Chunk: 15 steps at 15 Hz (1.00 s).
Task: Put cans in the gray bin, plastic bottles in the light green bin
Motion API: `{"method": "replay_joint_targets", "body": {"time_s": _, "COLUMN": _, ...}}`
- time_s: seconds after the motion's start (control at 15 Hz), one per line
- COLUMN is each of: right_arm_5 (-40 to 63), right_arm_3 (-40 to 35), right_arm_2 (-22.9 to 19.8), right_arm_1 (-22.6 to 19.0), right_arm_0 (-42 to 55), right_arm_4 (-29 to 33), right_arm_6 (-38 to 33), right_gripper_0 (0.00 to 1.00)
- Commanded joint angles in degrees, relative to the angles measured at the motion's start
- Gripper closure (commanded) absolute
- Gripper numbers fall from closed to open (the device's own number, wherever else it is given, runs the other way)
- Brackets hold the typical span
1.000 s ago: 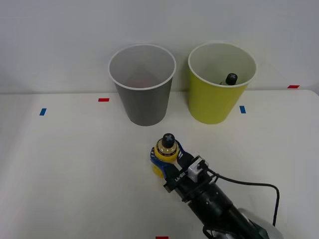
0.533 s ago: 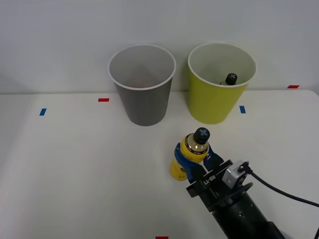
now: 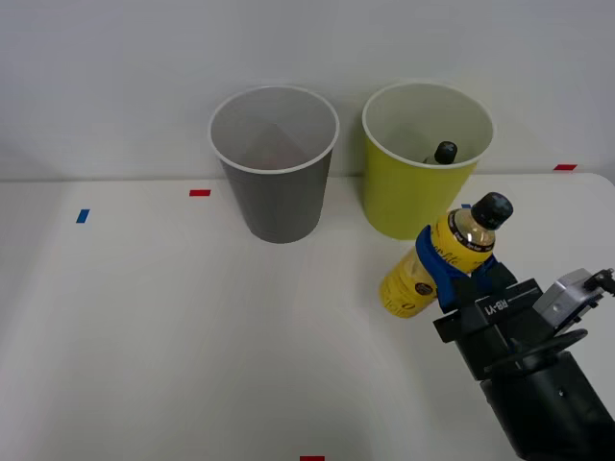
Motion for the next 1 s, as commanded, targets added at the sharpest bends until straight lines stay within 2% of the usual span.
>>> {"method": "replay_joint_targets", "body": {"time_s": 0.07, "right_arm_5": -3.3, "right_arm_3": -0.1, "right_arm_2": -1.5, "right_arm_1": 1.2, "right_arm_0": -0.6, "right_arm_4": -2.2, "right_arm_6": -2.1, "right_gripper_0": 1.00}}
{"method": "replay_joint_targets", "body": {"time_s": 0.33, "right_arm_5": -1.0, "right_arm_3": -1.8, "right_arm_2": -3.6, "right_arm_1": 3.6, "right_arm_0": -5.6, "right_arm_4": -6.8, "right_arm_6": -4.2, "right_gripper_0": 1.00}}
{"method": "replay_joint_targets", "body": {"time_s": 0.67, "right_arm_5": 8.8, "right_arm_3": -1.8, "right_arm_2": -9.3, "right_arm_1": 9.6, "right_arm_0": -17.1, "right_arm_4": -15.6, "right_arm_6": -4.1, "right_gripper_0": 1.00}}
{"method": "replay_joint_targets", "body": {"time_s": 0.8, "right_arm_5": 15.9, "right_arm_3": -1.8, "right_arm_2": -13.1, "right_arm_1": 11.4, "right_arm_0": -21.9, "right_arm_4": -18.1, "right_arm_6": -3.7, "right_gripper_0": 1.00}}
{"method": "replay_joint_targets", "body": {"time_s": 1.0, "right_arm_5": 26.9, "right_arm_3": 0.5, "right_arm_2": -18.7, "right_arm_1": 13.2, "right_arm_0": -28.7, "right_arm_4": -18.2, "right_arm_6": -4.1, "right_gripper_0": 1.00}}
